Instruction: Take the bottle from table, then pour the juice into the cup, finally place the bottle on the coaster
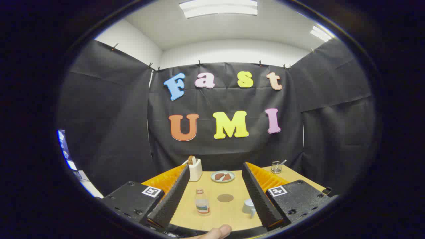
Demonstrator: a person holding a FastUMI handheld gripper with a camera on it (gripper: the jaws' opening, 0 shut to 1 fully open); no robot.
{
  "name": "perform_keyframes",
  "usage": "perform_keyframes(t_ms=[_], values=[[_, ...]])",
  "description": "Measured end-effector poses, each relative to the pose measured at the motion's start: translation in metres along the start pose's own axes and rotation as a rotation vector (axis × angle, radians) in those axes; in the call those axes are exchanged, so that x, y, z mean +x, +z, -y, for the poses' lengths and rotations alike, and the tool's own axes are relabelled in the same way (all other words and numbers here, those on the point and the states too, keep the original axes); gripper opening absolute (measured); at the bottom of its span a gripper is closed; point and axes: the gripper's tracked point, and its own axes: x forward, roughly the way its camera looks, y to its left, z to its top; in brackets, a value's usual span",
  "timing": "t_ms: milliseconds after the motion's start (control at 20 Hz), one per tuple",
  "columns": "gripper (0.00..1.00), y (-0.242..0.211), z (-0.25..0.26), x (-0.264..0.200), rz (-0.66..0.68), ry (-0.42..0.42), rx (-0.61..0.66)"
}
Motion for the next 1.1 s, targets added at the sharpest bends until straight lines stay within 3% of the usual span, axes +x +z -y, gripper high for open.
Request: perform_keyframes(t_ms=[600,800,950,1100], values=[[1.0,-0.003,0.001,-0.01,0.003,0.016,0.006],[1.0,-0.012,0.006,-0.008,-0.033,-0.022,-0.011],[1.0,-0.009,-0.013,-0.002,-0.017,0.02,0.012],[1.0,-0.014,-0.008,0.0,-0.041,-0.011,-0.023]])
